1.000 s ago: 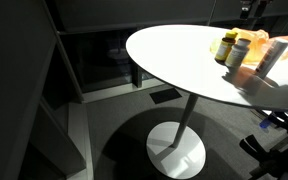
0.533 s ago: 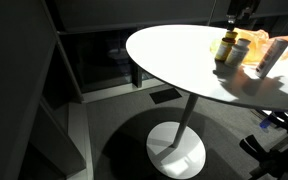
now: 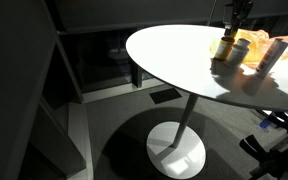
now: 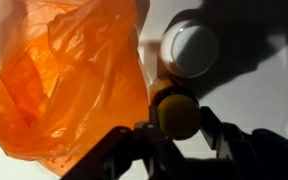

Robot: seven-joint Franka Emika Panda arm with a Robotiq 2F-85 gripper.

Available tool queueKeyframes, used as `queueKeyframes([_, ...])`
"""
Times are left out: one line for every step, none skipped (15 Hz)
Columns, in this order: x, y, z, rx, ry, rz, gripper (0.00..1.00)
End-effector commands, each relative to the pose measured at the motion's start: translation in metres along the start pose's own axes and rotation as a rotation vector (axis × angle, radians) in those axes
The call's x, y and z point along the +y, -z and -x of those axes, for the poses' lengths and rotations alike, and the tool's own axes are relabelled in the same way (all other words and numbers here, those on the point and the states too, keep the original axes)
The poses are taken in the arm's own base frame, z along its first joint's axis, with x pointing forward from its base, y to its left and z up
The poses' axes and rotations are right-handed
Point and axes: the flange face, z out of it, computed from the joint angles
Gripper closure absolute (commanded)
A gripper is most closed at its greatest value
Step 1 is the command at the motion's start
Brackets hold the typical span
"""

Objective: Put the yellow bottle in the plastic bag

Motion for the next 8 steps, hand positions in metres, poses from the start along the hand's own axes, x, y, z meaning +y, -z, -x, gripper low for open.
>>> queueKeyframes([0.002,0.032,0.004,0.026,0.0,0.025,0.81])
queueKeyframes([0.003,0.043,0.008,0.039,-0.009,0.029,0.81])
queueKeyframes([0.005,0.055,0.013,0.055,-0.025,0.033,0.81])
queueKeyframes([0.009,0.067,0.019,0.078,-0.046,0.036,0.81])
queueKeyframes([0.013,0.079,0.024,0.1,-0.064,0.038,0.81])
queueKeyframes([0.02,0.092,0.029,0.128,-0.089,0.043,0.81])
queueKeyframes([0.028,0.105,0.034,0.152,-0.114,0.046,0.81])
queueKeyframes([0.038,0.118,0.04,0.175,-0.147,0.047,0.81])
